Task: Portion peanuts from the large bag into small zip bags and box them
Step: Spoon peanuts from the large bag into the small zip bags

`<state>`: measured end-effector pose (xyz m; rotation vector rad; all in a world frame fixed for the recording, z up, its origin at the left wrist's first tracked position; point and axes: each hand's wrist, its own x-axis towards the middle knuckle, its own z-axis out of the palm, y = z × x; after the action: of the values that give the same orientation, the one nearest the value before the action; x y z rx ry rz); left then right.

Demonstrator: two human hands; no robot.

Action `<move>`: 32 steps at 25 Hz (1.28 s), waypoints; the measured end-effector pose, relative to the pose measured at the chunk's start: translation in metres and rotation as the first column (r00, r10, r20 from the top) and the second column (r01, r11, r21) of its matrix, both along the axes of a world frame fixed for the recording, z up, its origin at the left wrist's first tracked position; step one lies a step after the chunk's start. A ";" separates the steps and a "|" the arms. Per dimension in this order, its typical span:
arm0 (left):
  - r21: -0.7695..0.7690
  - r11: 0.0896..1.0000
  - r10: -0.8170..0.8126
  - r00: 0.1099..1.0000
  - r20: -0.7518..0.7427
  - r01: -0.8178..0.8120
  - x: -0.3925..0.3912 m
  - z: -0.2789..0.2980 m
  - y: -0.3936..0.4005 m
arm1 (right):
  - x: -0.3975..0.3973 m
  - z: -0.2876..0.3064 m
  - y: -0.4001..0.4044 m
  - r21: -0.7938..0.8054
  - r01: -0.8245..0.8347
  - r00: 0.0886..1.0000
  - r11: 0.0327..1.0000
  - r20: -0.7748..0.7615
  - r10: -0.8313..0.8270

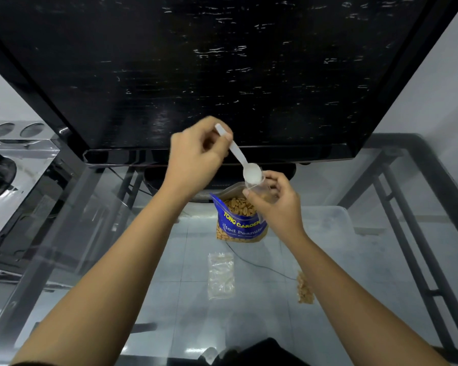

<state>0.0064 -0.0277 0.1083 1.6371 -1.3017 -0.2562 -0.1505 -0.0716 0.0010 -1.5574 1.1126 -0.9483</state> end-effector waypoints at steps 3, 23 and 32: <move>-0.061 0.975 0.181 0.927 -0.328 -0.212 0.016 -0.016 -0.004 | -0.010 0.001 -0.004 0.052 0.025 1.000 0.998 0.003 -0.025; 0.509 0.857 0.422 0.678 -0.602 -0.081 0.001 -0.106 -0.010 | -0.039 -0.017 -0.003 0.303 -0.076 0.997 0.950 -0.006 0.082; 0.471 0.871 0.465 0.535 -0.705 -0.137 0.036 -0.104 -0.007 | -0.042 0.006 -0.007 -0.046 -0.083 0.893 0.995 -0.447 0.054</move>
<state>0.0419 -0.0352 0.0047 1.6879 -0.2360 -0.9547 -0.1929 -0.0783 0.0070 -1.9140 1.3394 -0.5929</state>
